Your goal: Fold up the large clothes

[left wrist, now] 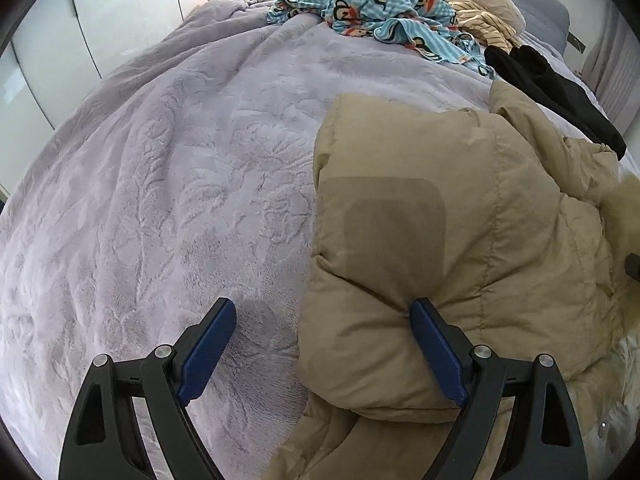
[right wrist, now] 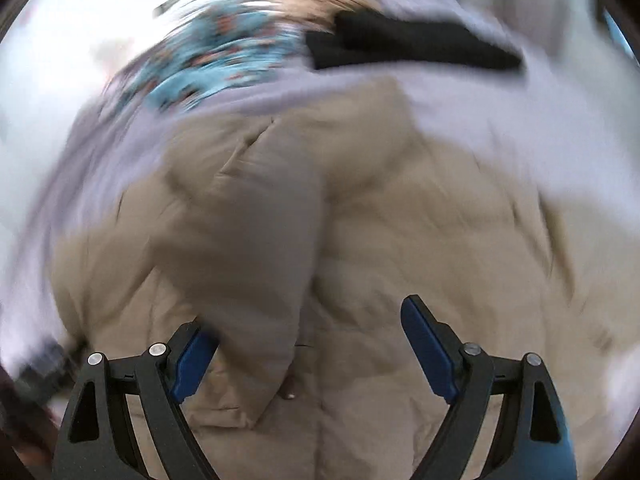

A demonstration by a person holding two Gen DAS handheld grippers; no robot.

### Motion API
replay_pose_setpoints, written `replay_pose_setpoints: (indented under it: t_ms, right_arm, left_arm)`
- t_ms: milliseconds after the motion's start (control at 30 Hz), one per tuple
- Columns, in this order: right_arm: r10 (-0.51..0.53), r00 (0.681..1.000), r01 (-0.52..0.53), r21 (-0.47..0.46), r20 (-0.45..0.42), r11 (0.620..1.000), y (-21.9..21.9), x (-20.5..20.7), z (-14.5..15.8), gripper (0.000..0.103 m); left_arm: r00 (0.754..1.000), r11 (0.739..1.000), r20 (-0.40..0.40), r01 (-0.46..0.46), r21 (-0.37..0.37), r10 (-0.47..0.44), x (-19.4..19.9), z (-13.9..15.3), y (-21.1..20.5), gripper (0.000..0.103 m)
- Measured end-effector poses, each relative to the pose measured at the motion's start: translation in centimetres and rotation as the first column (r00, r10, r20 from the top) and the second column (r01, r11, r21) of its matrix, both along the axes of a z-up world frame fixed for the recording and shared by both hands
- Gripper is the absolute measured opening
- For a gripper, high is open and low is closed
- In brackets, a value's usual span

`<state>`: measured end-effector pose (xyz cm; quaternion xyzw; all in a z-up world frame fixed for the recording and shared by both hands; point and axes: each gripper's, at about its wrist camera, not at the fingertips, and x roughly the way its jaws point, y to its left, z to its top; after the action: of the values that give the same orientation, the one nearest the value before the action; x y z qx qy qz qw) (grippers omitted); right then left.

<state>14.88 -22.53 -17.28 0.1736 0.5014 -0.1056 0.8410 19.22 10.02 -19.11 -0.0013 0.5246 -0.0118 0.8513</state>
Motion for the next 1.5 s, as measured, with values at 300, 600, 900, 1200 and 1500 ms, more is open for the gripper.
replay_pose_setpoints:
  t_ms: [300,600,900,1200,1500]
  right_arm:
    - [-0.135,0.990,0.135,0.425,-0.029,0.895,-7.1,-1.8,-2.7,0.007]
    - [0.027,0.999,-0.020,0.208,-0.031,0.978,-6.9,-3.2,-2.4,0.010]
    - [0.014,0.998,-0.017,-0.048,-0.065,0.999,-7.4,-5.0,-1.4,0.025]
    - [-0.031,0.996,0.016,0.160,0.088,0.987,-10.0,-6.2,2.8,0.014]
    - [-0.032,0.999,0.038,0.224,-0.030,0.974,-9.7,-0.4,-5.1,0.002]
  left_arm:
    - [0.996,1.000,0.086,0.017,0.025,-0.019,5.6,3.3,-0.9,0.074]
    - [0.999,0.995,0.024,0.046,0.093,-0.048,5.0,-0.9,-3.2,0.075]
    - [0.996,0.987,0.069,0.052,0.154,-0.063,3.7,2.5,-3.5,0.075]
    - [0.991,0.995,0.111,0.072,0.064,-0.079,4.8,4.7,-4.9,0.075]
    - [0.998,0.999,0.030,-0.050,0.019,0.049,8.8,-1.1,-3.9,0.086]
